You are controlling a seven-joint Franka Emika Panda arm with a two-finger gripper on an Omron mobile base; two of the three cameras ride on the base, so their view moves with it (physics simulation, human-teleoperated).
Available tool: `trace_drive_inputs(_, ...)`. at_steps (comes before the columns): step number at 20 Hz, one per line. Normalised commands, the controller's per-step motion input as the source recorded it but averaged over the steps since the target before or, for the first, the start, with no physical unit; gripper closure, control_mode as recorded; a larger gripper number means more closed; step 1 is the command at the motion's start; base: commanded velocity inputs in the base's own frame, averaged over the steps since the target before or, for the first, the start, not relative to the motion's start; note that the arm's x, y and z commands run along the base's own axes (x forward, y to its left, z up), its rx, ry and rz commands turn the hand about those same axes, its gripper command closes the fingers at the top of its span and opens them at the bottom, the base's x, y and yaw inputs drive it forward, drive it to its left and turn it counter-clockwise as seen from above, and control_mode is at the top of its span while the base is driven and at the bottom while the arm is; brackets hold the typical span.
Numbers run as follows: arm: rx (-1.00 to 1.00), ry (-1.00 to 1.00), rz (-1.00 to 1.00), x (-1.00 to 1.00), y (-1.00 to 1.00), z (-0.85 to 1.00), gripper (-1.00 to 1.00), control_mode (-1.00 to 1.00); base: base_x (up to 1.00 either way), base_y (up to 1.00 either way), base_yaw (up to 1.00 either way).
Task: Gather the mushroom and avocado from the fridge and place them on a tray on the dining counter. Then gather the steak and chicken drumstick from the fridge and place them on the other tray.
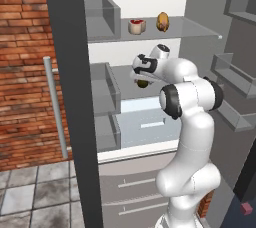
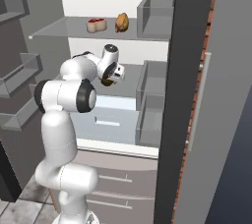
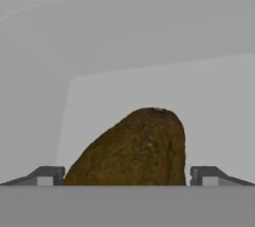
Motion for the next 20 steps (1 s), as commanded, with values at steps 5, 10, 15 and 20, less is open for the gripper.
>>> trace_drive_inputs(5,0.0,0.0,0.0,0.0,0.03,-0.12,-1.0,-1.0,0.0,0.0,0.0)
trace_drive_inputs(10,-0.01,0.03,0.0,0.0,0.08,-0.15,1.0,-1.0,0.0,0.0,0.0)
trace_drive_inputs(15,0.0,-0.03,0.0,-0.22,0.0,-0.04,1.0,-1.0,0.0,0.0,0.0)
trace_drive_inputs(20,0.0,-0.09,0.0,-0.51,0.0,0.0,1.0,-1.0,0.0,0.0,0.0)
